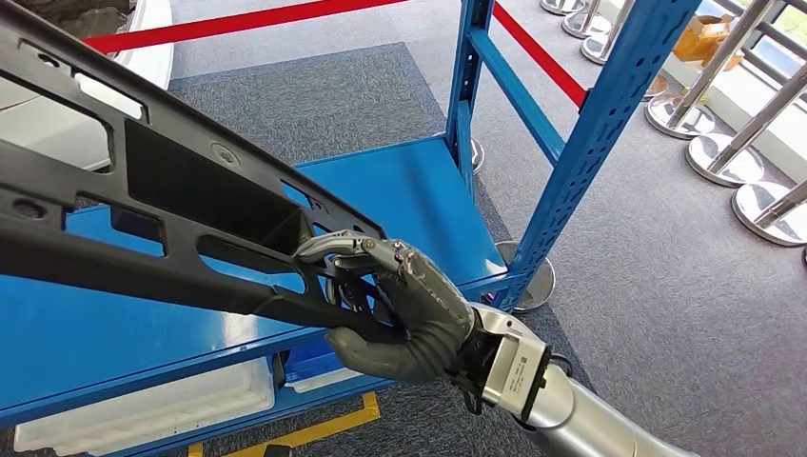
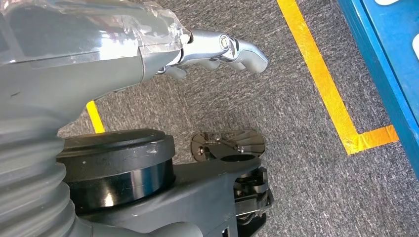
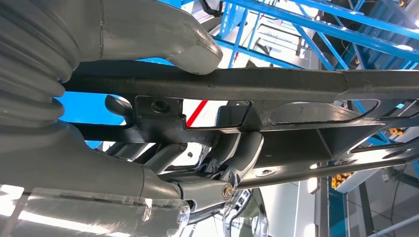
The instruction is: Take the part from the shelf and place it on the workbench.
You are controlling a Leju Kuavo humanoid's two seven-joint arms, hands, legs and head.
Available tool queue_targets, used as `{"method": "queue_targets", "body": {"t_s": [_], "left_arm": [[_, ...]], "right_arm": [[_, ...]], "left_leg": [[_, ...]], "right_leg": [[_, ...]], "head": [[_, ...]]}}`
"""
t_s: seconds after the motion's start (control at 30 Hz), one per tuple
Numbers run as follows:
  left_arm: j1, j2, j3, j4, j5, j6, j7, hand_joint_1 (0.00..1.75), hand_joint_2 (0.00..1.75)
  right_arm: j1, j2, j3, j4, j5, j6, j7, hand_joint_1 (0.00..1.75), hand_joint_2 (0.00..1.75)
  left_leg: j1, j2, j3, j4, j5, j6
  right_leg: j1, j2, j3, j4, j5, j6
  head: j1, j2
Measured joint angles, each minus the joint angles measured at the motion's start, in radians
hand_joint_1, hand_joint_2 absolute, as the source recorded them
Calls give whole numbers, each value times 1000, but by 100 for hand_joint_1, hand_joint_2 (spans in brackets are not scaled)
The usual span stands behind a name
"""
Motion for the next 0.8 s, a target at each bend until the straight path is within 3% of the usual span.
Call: {"method": "queue_targets", "body": {"t_s": [0.8], "left_arm": [[0, 0, 19, -16, 26, -37, 38, 0, 175]], "right_arm": [[-21, 15, 16, 42, -20, -3, -19, 175, 175]], "left_leg": [[-4, 0, -1, 2, -1, 1]], "right_leg": [[-4, -1, 0, -1, 1, 1]], "head": [[-1, 0]]}}
